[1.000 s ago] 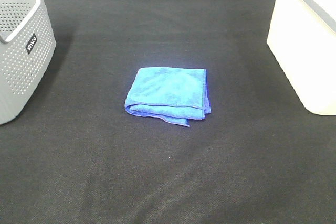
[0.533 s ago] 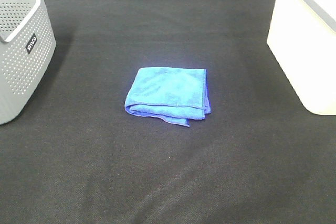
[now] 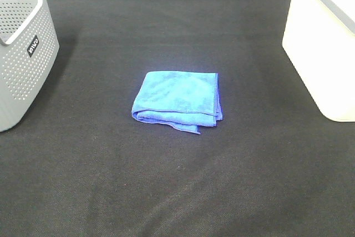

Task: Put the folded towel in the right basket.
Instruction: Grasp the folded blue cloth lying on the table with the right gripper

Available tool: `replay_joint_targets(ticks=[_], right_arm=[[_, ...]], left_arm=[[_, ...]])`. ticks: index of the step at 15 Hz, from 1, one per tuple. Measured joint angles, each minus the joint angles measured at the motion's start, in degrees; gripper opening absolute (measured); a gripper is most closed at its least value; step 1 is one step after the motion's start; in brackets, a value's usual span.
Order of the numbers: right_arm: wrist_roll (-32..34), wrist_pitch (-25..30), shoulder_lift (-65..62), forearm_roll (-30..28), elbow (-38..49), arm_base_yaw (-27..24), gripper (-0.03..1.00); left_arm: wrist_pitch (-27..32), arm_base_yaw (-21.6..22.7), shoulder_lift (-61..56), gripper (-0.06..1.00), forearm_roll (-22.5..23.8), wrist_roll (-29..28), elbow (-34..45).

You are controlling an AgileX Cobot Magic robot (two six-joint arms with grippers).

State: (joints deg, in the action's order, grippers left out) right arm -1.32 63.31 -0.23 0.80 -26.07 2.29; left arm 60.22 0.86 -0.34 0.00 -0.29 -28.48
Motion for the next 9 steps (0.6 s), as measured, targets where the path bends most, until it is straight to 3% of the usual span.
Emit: replay_joint_targets(ticks=[3,5,9], right_arm=[[0.57,0.06,1.83,0.00,-0.11,0.00,0.97],[2.18,0.29,13.35,0.17,-3.61,0.00,0.97],[5.10,0.40,44.52,2.69,-24.41,0.00,0.97]], left_arm=[[0.00,0.00,0.00,0.99,0.00,0.00,0.00],[0.00,0.00,0.00,0.99,0.00,0.00,0.00],[0.00,0.00,0.00,0.99,0.00,0.00,0.00]])
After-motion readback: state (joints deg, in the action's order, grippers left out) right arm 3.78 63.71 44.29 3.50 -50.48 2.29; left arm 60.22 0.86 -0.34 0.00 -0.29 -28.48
